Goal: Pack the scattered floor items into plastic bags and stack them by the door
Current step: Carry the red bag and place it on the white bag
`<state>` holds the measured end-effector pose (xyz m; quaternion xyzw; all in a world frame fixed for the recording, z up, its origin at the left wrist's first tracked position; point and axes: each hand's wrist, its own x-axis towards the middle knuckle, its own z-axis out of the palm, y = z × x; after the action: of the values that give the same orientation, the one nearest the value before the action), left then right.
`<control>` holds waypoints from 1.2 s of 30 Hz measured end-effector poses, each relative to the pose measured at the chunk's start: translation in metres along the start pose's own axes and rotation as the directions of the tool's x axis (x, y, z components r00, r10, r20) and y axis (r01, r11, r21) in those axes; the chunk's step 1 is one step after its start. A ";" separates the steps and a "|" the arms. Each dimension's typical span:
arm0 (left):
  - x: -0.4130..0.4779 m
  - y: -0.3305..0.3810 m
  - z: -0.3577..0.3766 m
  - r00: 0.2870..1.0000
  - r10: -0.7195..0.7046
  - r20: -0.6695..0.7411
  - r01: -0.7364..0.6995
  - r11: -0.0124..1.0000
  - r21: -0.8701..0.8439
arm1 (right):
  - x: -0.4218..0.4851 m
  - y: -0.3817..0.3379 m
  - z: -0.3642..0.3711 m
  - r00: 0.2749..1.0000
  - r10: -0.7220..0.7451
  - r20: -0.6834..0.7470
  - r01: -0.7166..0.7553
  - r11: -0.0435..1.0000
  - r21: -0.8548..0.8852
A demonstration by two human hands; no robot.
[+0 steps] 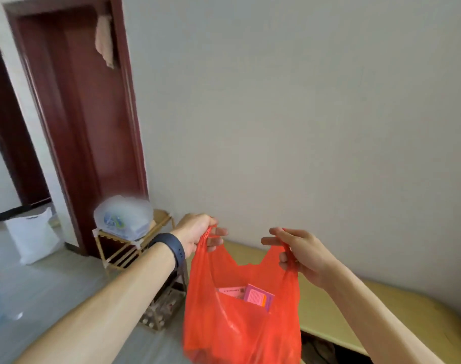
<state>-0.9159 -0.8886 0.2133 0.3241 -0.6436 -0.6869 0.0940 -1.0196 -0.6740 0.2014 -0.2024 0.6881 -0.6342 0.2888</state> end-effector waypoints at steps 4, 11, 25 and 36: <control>0.004 0.029 -0.043 0.986 0.058 -0.157 -0.070 0.995 -0.071 | 0.051 -0.030 0.032 0.991 -0.077 0.105 0.081 0.996 -0.032; 0.028 0.066 -0.137 0.939 0.101 -0.327 -0.152 0.979 -0.134 | 0.135 -0.077 0.115 0.974 -0.153 0.166 0.150 0.988 0.028; 0.186 0.153 -0.347 0.933 0.181 -0.312 -0.222 0.970 -0.102 | 0.325 -0.135 0.304 0.977 -0.208 0.048 0.205 0.977 0.062; 0.329 0.235 -0.466 0.883 0.314 -0.349 -0.366 0.926 -0.090 | 0.478 -0.197 0.413 0.941 -0.327 -0.088 0.337 0.929 0.155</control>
<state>-0.9737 -1.4878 0.3464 0.3075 -0.6109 -0.6435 0.3437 -1.1262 -1.3170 0.3174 -0.2715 0.5964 -0.7354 0.1726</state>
